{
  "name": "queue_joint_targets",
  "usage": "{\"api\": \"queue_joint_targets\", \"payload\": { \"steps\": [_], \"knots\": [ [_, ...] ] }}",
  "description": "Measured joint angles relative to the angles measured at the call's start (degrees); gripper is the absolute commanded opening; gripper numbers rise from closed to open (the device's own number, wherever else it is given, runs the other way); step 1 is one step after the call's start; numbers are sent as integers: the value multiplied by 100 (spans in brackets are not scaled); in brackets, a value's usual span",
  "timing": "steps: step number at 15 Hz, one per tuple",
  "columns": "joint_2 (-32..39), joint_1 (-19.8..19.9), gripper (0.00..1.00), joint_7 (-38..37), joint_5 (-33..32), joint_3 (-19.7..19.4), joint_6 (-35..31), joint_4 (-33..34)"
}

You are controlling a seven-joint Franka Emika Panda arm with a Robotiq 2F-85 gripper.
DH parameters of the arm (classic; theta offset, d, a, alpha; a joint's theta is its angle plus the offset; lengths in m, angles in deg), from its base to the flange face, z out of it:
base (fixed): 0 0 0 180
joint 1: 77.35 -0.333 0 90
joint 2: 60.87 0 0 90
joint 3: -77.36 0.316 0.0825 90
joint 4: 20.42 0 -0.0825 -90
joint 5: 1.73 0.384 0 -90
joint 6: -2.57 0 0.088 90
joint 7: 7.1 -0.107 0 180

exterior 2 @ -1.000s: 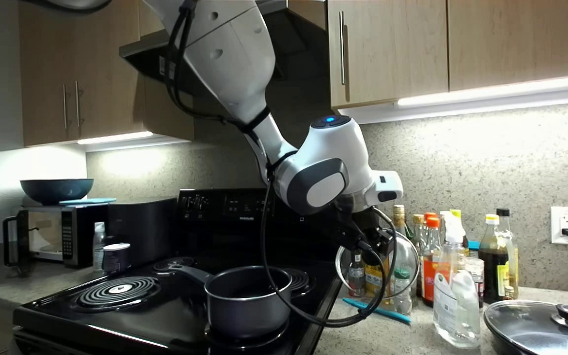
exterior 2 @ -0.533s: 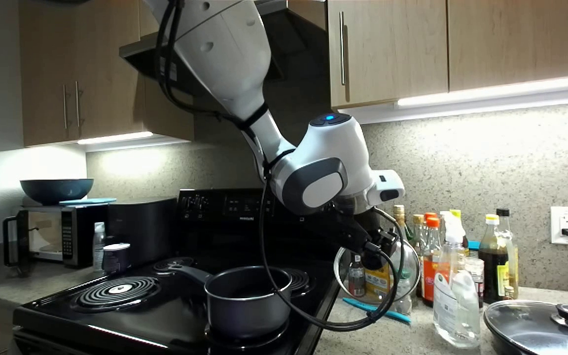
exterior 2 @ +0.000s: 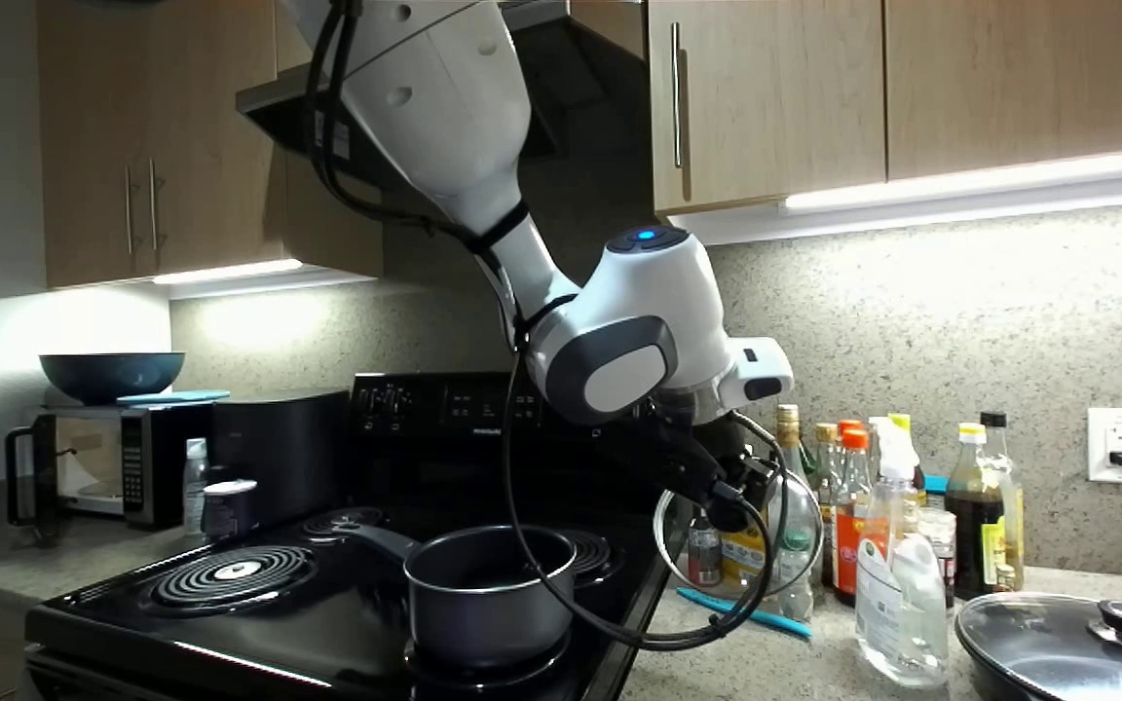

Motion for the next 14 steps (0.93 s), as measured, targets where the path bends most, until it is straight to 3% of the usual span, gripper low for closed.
{"api": "queue_joint_targets", "payload": {
  "steps": [4,8,9,11,12,14],
  "knots": [
    [-540,413,23,1254,1804,936,-80,11],
    [-1165,414,23,2501,3414,1090,60,-12],
    [-1271,413,48,2755,3691,1058,145,-36],
    [-1370,414,48,3129,4027,986,289,-102],
    [-1372,414,23,3180,4051,966,299,-124],
    [-1356,413,23,3185,4050,958,300,-139]
  ]
}}
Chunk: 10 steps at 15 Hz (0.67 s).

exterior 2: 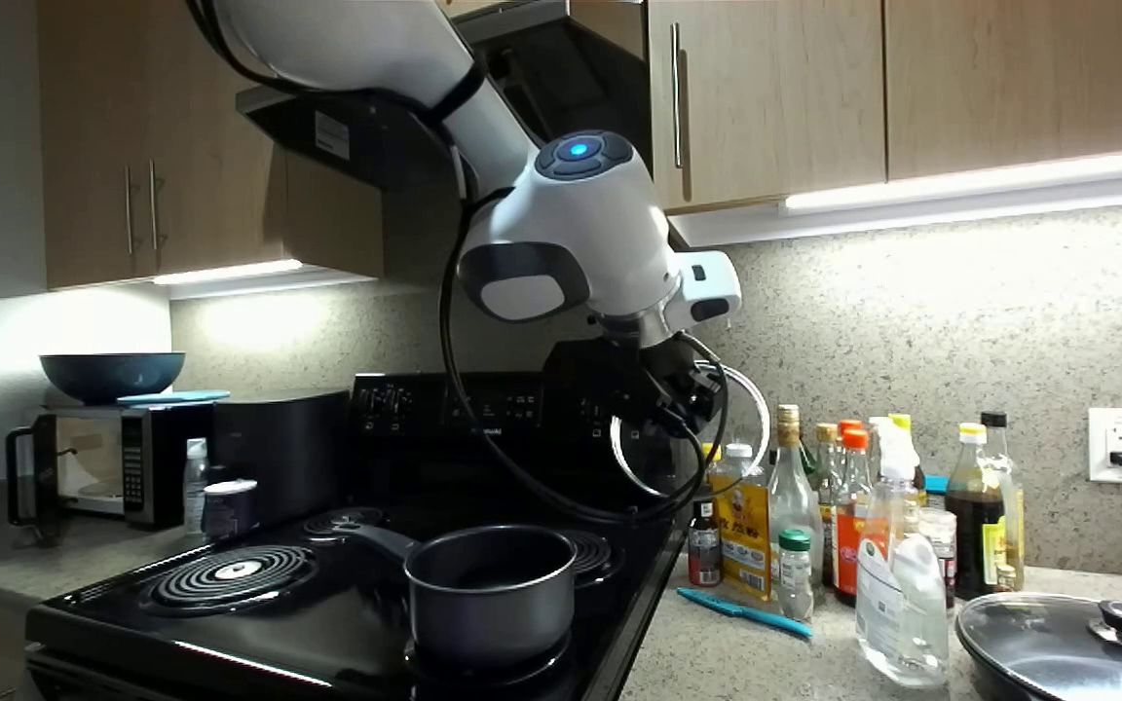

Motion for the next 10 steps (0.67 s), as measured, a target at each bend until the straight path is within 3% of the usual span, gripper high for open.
{"api": "queue_joint_targets", "payload": {
  "steps": [10],
  "knots": [
    [589,-161,23,-894,-2052,293,-87,-605]
  ]
}}
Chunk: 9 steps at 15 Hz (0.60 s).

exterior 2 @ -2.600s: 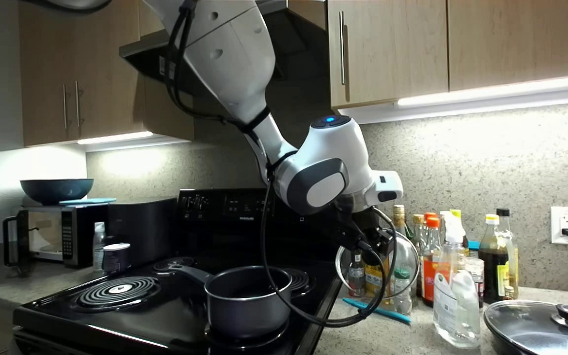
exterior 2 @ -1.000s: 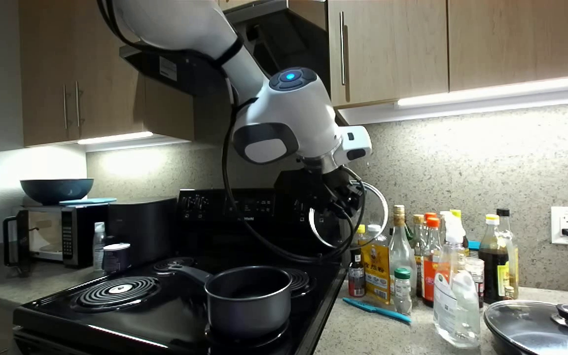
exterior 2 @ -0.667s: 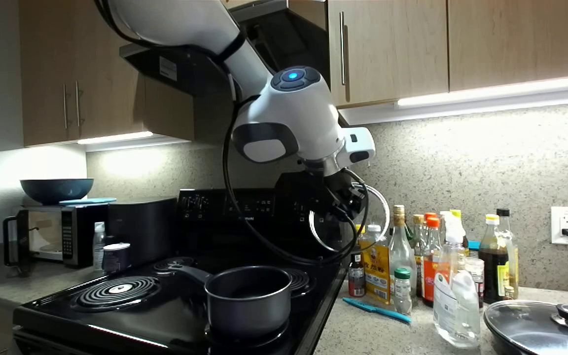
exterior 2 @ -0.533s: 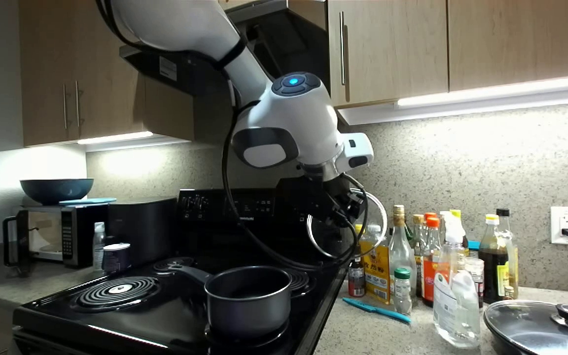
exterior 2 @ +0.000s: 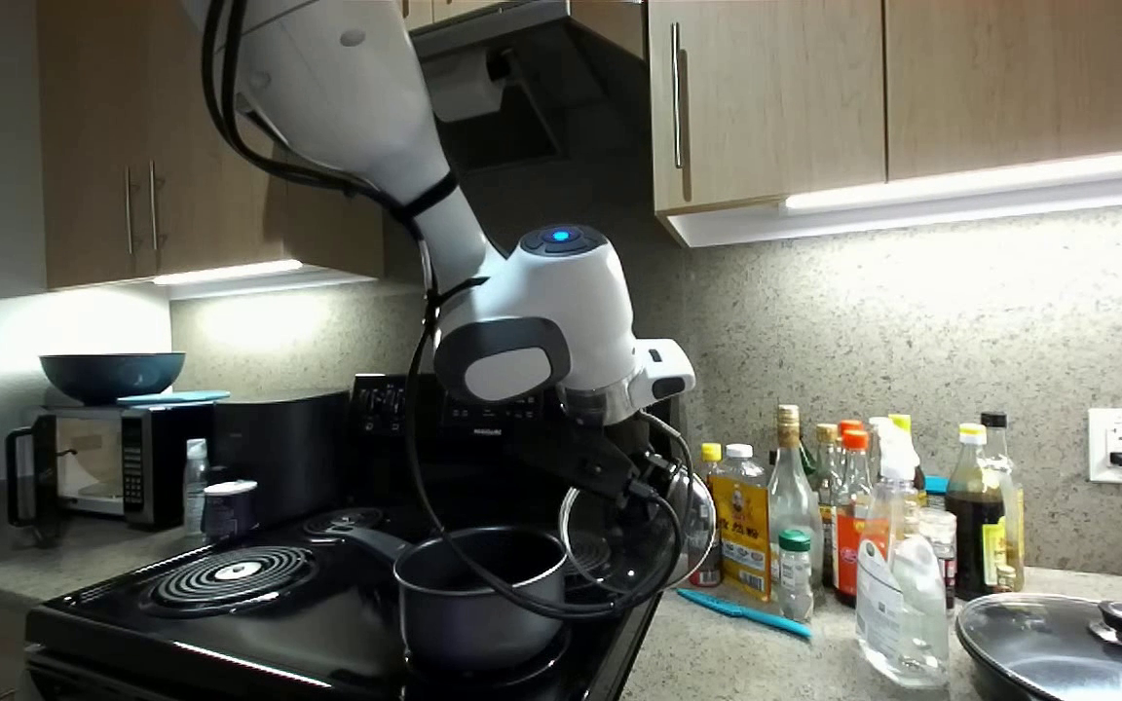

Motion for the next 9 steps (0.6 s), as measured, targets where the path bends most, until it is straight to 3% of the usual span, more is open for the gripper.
{"api": "queue_joint_targets", "payload": {
  "steps": [1,3,4,7,9],
  "knots": [
    [8,-18,48,-33,-77,6,0,-7],
    [5,-28,48,-33,-83,27,0,15],
    [3,-29,23,-33,-83,31,0,21],
    [13,-28,23,-31,-19,28,8,26],
    [-149,-28,23,314,626,44,12,91]
  ]
}}
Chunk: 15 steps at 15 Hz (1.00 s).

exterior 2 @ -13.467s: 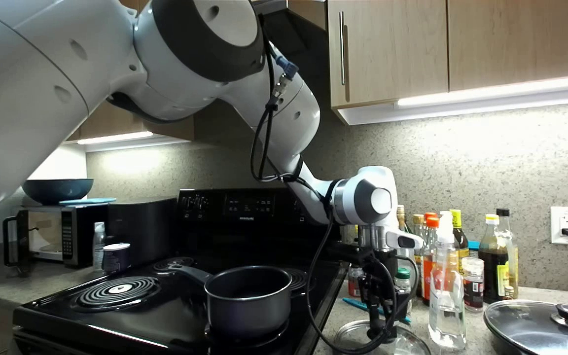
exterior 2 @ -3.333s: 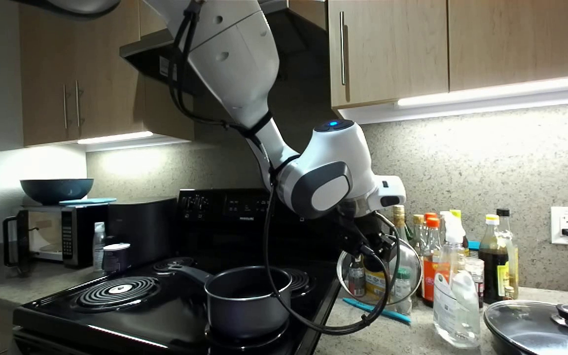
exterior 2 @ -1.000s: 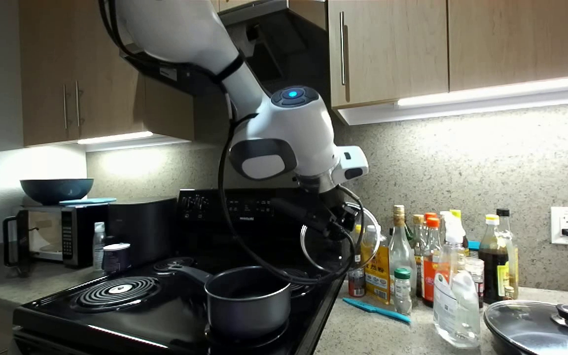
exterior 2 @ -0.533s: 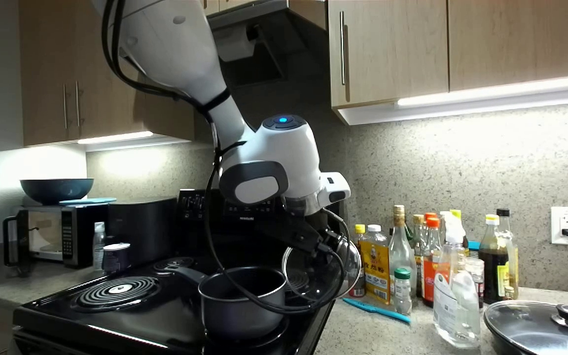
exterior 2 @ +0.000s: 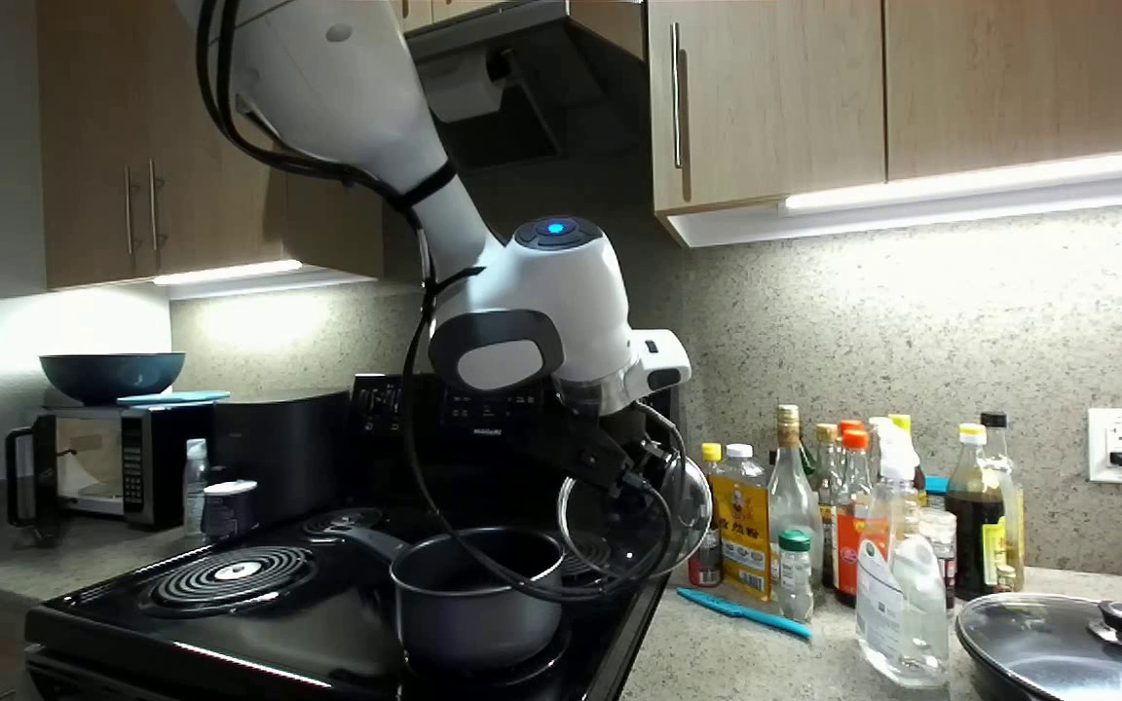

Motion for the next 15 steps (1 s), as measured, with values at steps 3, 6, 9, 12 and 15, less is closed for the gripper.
{"api": "queue_joint_targets", "payload": {
  "steps": [3,6,9,12,15],
  "knots": [
    [-805,-26,23,849,1348,-68,165,11],
    [-1756,-184,48,1875,2647,-351,356,-226],
    [-2227,-221,48,2149,2934,-459,469,-559],
    [-2236,-226,23,2149,2932,-458,476,-613],
    [-2156,-220,23,2176,3042,-498,481,-626]
  ]
}}
